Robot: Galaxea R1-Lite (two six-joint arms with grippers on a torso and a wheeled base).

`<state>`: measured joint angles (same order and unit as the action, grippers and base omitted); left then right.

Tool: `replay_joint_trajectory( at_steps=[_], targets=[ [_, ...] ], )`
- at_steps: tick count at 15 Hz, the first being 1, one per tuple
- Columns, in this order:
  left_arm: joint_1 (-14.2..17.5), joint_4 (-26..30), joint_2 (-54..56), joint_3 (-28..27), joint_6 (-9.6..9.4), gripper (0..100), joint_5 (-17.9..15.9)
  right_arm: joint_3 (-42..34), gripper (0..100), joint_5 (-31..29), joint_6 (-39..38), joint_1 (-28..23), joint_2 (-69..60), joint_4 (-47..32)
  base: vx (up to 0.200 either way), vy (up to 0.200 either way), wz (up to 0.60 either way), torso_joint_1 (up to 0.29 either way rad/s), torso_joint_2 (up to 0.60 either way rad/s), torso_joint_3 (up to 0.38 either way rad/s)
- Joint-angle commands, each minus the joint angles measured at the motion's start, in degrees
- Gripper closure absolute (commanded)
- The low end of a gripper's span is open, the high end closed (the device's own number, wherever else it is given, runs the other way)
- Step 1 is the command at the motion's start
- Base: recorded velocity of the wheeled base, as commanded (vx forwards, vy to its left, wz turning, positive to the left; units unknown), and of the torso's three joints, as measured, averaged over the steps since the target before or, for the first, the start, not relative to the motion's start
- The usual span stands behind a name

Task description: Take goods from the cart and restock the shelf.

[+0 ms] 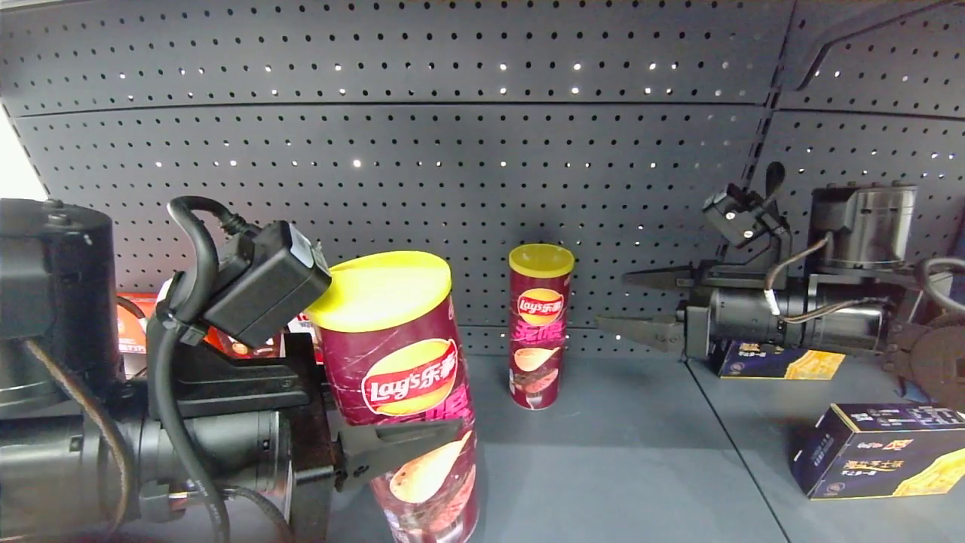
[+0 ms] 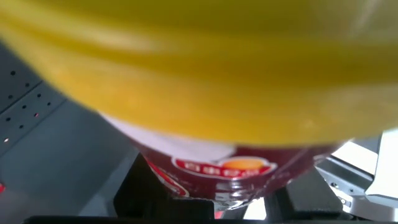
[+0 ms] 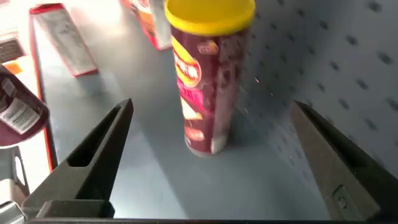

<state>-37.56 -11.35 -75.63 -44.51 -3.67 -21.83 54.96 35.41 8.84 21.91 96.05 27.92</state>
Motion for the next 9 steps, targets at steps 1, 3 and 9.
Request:
replay_joint_trajectory(
  at_steps=[1, 3, 9],
  targets=[
    [0.0, 0.0, -0.1, 0.0, -0.02, 100, -0.1, 0.5, 0, 0.8, 0.0, -0.1, 4.5, 2.0, 0.000, 0.000, 0.00, 0.000, 0.00, 0.000],
    [0.1, 0.0, -0.1, -0.1, -0.02, 100, -0.1, 0.5, 0, 4.4, 0.0, -0.1, 6.0, 3.6, 0.000, 0.000, 0.00, 0.000, 0.00, 0.000],
    [1.8, -0.2, -0.2, -0.2, -0.02, 100, 0.0, 2.2, 0, 6.4, 0.0, 1.1, 10.6, 4.6, 0.000, 0.000, 0.00, 0.000, 0.00, 0.000]
  ],
)
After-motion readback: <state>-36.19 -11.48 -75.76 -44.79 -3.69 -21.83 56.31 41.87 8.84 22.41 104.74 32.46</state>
